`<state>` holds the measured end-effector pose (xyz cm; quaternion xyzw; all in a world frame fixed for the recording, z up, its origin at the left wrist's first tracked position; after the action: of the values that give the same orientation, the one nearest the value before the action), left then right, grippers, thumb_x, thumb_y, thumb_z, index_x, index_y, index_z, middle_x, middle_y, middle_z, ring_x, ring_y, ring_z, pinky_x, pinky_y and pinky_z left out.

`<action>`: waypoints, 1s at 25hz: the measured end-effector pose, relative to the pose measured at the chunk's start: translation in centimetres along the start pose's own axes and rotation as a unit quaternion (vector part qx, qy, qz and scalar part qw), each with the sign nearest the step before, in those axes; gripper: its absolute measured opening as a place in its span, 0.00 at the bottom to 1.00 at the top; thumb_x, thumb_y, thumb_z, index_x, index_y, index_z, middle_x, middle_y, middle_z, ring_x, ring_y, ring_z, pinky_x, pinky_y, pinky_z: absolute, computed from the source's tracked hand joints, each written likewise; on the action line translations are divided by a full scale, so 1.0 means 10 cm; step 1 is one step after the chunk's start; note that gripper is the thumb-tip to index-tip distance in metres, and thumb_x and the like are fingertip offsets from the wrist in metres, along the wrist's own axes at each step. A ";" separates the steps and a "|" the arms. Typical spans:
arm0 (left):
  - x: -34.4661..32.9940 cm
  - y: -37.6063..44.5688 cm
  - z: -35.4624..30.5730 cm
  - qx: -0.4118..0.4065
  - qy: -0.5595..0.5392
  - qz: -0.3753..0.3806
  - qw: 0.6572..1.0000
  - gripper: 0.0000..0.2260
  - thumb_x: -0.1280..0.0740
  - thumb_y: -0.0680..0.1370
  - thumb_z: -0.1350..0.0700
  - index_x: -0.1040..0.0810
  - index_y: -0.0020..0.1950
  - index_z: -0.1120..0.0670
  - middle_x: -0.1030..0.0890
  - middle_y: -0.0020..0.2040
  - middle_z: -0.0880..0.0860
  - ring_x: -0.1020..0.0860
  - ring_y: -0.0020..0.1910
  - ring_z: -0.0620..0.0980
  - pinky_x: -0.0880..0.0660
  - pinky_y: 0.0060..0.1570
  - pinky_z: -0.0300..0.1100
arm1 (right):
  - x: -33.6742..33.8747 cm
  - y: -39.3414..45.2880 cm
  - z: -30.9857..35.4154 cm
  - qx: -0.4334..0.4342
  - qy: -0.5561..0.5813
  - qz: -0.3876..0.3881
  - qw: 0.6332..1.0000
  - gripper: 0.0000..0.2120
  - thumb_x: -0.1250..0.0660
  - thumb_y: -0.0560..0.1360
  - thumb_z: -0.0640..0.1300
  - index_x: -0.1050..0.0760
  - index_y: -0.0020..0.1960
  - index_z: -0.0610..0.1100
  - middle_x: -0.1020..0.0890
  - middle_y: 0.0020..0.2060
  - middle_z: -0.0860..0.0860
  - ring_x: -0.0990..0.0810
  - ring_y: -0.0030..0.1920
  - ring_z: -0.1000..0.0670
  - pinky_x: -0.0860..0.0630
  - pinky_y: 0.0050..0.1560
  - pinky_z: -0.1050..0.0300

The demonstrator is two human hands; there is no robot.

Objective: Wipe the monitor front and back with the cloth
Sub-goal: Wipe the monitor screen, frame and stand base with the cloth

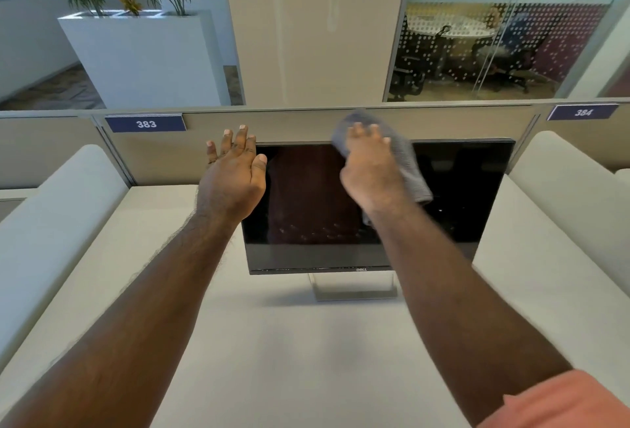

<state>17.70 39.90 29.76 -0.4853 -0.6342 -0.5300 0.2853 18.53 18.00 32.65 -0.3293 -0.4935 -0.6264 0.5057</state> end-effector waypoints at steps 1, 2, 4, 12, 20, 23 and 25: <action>-0.02 0.01 -0.06 -0.004 0.003 0.001 1.000 0.28 0.56 0.81 0.47 0.43 0.78 0.58 0.48 0.80 0.53 0.54 0.79 0.52 0.65 0.74 0.50 | -0.11 -0.04 0.19 0.043 0.009 0.009 0.999 0.36 0.43 0.74 0.29 0.51 0.79 0.40 0.47 0.79 0.46 0.53 0.79 0.44 0.57 0.77 0.48; -0.04 0.02 -0.12 -0.006 0.006 0.001 1.000 0.29 0.57 0.80 0.47 0.43 0.78 0.58 0.47 0.80 0.54 0.53 0.79 0.52 0.65 0.73 0.49 | -0.19 -0.09 0.31 0.078 0.016 0.012 0.997 0.38 0.44 0.73 0.27 0.53 0.80 0.41 0.50 0.80 0.47 0.56 0.79 0.45 0.59 0.77 0.49; -0.07 0.05 -0.22 -0.010 0.005 0.001 1.000 0.29 0.57 0.80 0.46 0.42 0.78 0.58 0.47 0.80 0.54 0.53 0.79 0.52 0.67 0.72 0.47 | -0.20 -0.14 0.26 0.100 0.031 -0.005 0.994 0.40 0.45 0.72 0.25 0.54 0.80 0.43 0.52 0.80 0.50 0.58 0.79 0.47 0.61 0.77 0.51; -0.20 0.08 -0.54 -0.029 -0.003 0.013 0.999 0.30 0.57 0.80 0.45 0.44 0.79 0.57 0.49 0.80 0.52 0.55 0.79 0.50 0.64 0.75 0.50 | 0.45 -0.15 -1.71 -0.117 0.030 -0.081 0.989 0.41 0.46 0.71 0.24 0.51 0.80 0.47 0.51 0.80 0.51 0.58 0.79 0.49 0.59 0.78 0.50; -0.31 0.11 -0.86 -0.046 0.004 0.027 0.999 0.29 0.57 0.81 0.45 0.46 0.79 0.56 0.50 0.80 0.52 0.56 0.79 0.50 0.64 0.75 0.50 | 0.18 -0.10 -1.24 -0.072 0.077 -0.040 0.994 0.46 0.47 0.68 0.22 0.58 0.80 0.47 0.59 0.79 0.51 0.64 0.78 0.47 0.64 0.76 0.52; -0.34 0.12 -0.97 -0.055 0.006 0.026 0.998 0.28 0.56 0.81 0.46 0.46 0.79 0.56 0.50 0.80 0.52 0.56 0.79 0.50 0.65 0.74 0.49 | -0.04 -0.15 -0.80 0.042 0.058 -0.022 0.997 0.49 0.47 0.65 0.22 0.61 0.80 0.45 0.62 0.79 0.52 0.68 0.77 0.49 0.68 0.74 0.55; -0.36 0.13 -1.02 -0.059 0.009 0.028 0.998 0.27 0.56 0.82 0.46 0.46 0.79 0.56 0.50 0.80 0.52 0.56 0.79 0.49 0.65 0.74 0.49 | -0.06 -0.17 -0.87 0.060 0.043 -0.037 0.997 0.49 0.46 0.66 0.22 0.62 0.80 0.46 0.63 0.79 0.52 0.70 0.75 0.52 0.68 0.75 0.54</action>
<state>18.66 29.06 29.95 -0.5139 -0.5853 -0.5626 0.2771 17.79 9.94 29.05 -0.2527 -0.5198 -0.6277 0.5215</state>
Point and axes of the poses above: each hand's wrist, its own y-axis towards the middle knuckle, its own x-axis out of the back of the hand, z = x × y, the point moved 9 cm from there along y, towards the middle knuckle
